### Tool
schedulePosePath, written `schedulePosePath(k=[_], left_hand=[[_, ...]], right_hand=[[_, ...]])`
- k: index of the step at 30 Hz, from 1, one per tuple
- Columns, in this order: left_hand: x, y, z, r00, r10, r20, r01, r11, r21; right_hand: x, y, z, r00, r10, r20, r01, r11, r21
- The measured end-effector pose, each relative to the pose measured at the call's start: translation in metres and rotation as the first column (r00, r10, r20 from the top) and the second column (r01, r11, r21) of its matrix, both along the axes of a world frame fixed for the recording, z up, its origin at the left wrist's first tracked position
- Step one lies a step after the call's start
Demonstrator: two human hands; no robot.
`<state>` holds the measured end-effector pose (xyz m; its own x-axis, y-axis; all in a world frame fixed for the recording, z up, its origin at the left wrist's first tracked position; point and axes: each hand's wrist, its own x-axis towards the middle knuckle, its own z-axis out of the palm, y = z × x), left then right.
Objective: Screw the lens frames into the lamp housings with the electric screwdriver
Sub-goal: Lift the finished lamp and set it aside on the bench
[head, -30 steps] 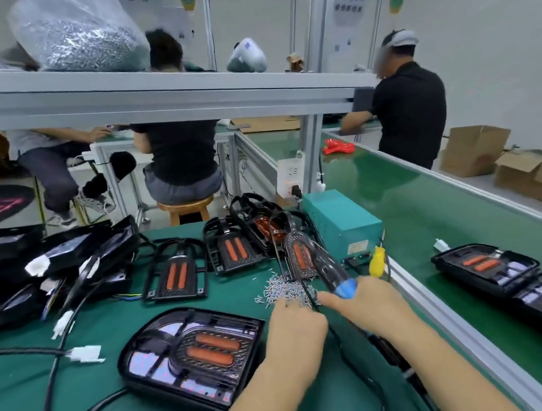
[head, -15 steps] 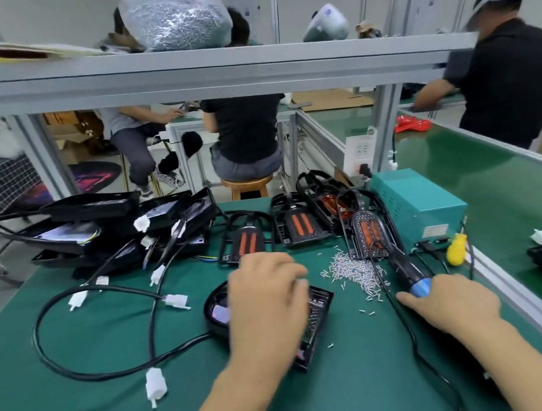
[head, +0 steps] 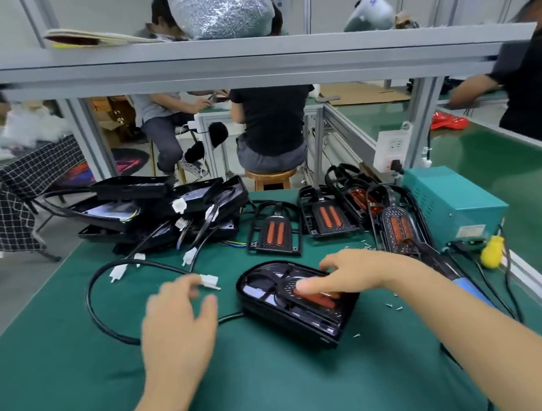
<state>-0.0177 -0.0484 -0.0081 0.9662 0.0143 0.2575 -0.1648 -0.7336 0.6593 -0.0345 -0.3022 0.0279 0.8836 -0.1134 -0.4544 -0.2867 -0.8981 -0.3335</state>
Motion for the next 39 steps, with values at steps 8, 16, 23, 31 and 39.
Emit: schedulePosePath(k=[8,16,23,31,39], left_hand=[[0.065,0.083,0.007,0.962,0.27,-0.029,-0.259,0.943,0.208],[0.056,0.076,0.007,0.997,0.064,0.052,-0.021,0.807,-0.59],[0.032,0.026,0.055,0.932,-0.031,0.361,0.304,0.606,-0.735],[0.021,-0.042,0.104,0.898,-0.111,0.426,0.433,0.056,-0.9],[0.009,-0.091,0.106,0.892,-0.381,0.242,0.067,-0.419,-0.906]], right_hand=[[0.001,-0.001,-0.015,0.993,-0.103,-0.061,0.117,0.949,0.292],[-0.012,0.002,-0.014,0.98,-0.196,0.039,0.158,0.878,0.451],[-0.031,-0.02,-0.01,0.94,-0.265,0.216,0.064,0.758,0.649],[-0.04,-0.026,-0.007,0.698,-0.68,0.226,0.122,0.424,0.897],[-0.044,-0.022,-0.003,0.538,-0.839,0.079,0.093,0.153,0.984]])
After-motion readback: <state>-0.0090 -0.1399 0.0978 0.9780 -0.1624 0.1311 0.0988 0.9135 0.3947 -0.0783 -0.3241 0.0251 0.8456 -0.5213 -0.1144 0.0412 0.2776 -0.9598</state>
